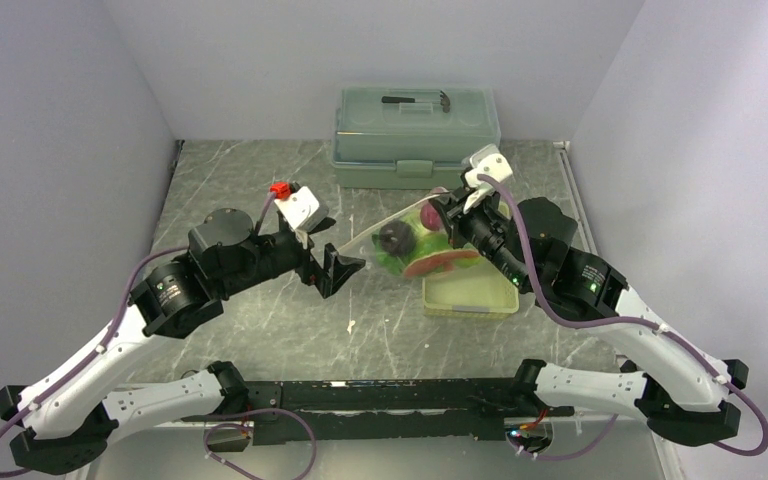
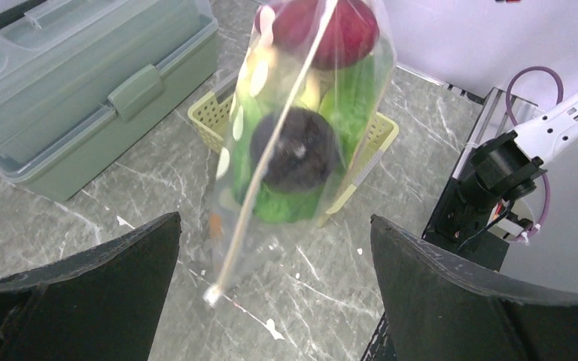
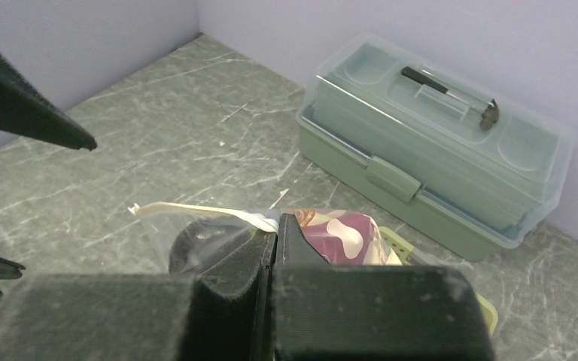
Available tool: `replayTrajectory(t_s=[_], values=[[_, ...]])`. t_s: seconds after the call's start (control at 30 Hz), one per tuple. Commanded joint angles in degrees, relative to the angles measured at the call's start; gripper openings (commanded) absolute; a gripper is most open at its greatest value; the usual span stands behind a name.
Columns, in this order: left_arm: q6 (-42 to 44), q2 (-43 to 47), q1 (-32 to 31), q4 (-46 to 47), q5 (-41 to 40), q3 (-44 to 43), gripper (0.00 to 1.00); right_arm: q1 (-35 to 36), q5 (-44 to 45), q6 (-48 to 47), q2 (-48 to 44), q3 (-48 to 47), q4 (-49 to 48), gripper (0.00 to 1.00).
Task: Place the food in the zip-top bag and seal the zipper
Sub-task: Zip the zipper food storage bag.
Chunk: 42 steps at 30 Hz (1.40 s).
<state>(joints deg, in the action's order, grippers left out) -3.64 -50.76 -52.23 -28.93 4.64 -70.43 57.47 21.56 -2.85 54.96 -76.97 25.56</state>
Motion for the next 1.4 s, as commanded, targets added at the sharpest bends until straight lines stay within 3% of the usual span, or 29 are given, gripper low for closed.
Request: replayTrajectory(t_s=[0.0,0.7,1.23,1.37], values=[[0.96,-0.45,-0.21,4.19,0.70,-1.69,1.00,-0.08,-5.37,0.28,-0.39,-3.53,-1.84,0.00],[-0.32,-2.55,-0.16,7.13,7.57,0.97,1.00,-0.08,-24.87,-1.39,0.60,-2.40,-4.48,0.00],[-1.75,-4.54,-0.17,6.69,10.58,3.48,1.00,-0.09,-25.17,-1.67,0.63,-2.66,-5.58,0.00],[-1.36,-4.94,-0.21,5.82,10.50,3.77,0.90,-0.08,-24.91,-1.74,0.51,-2.45,-6.12,0.00]])
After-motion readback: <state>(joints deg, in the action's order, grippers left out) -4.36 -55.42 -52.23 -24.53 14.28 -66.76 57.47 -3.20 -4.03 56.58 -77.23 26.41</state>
